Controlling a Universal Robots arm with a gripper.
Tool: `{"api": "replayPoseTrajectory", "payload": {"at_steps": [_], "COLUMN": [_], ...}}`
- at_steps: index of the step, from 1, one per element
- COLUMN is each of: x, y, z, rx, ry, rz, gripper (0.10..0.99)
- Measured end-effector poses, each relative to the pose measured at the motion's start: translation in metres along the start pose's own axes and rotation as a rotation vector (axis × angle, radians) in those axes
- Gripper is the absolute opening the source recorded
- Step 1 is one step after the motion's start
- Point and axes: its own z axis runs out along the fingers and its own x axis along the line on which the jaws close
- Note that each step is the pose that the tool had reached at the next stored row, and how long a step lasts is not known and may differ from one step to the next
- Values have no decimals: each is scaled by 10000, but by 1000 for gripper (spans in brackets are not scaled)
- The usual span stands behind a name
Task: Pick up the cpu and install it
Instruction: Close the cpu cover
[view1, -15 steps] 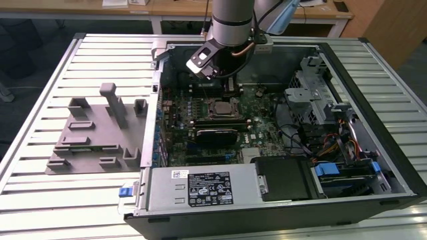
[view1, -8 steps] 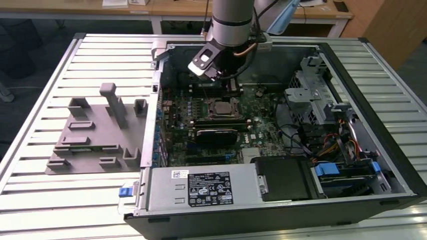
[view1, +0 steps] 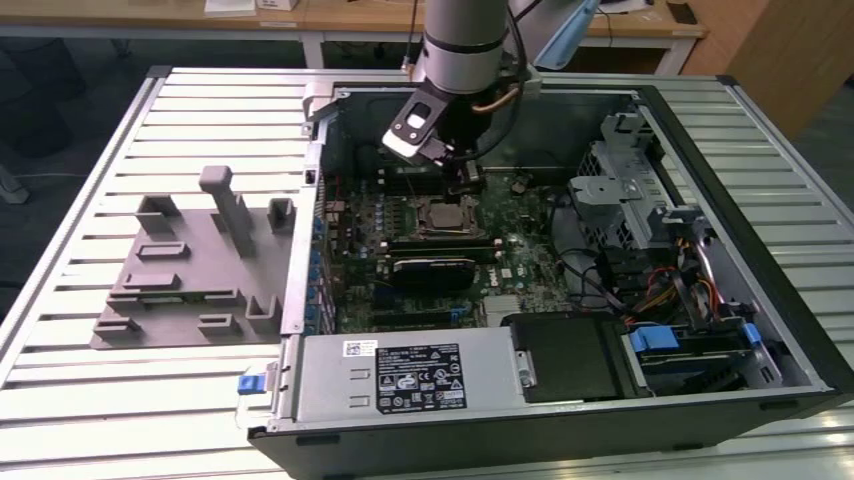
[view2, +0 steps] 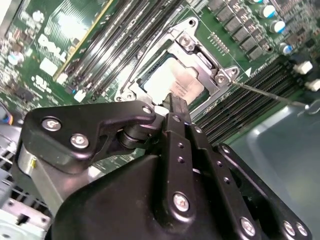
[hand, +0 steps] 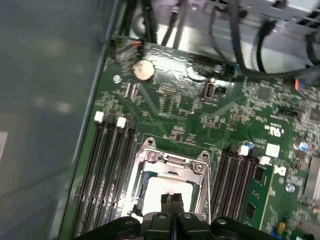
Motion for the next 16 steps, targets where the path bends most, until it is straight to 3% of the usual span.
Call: {"api": "replayPoseTrajectory", "payload": {"at_steps": [16], "x": [0], "y": [0], "z": [4], "rx": [-84], "ry": [38], "rz": [-2861], "gripper": [106]}}
